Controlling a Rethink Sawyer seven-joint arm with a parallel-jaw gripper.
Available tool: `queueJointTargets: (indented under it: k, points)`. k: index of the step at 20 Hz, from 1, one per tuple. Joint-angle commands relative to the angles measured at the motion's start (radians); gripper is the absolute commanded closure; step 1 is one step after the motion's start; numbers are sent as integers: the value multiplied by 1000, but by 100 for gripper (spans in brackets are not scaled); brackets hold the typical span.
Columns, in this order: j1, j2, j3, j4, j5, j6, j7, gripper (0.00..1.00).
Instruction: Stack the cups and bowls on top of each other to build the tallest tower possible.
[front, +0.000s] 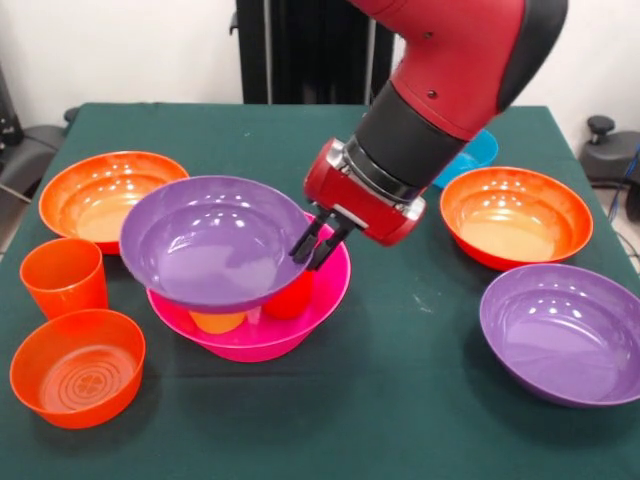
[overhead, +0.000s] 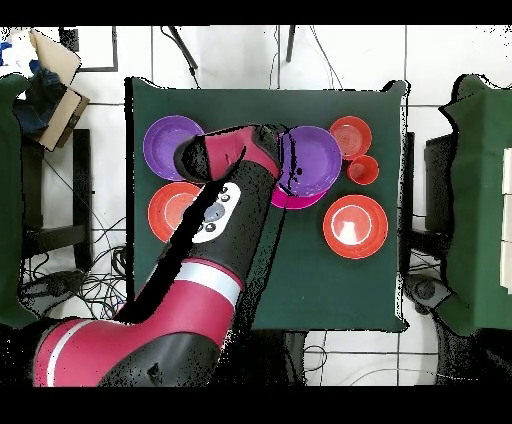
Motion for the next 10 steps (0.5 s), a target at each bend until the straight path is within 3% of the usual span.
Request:
queueJointTargets:
  k: [1,10]
  points:
    - [-53,-44,204,128,19,-29,-35,100]
    - [-71,-64,237,141,-8,3,-50,100]
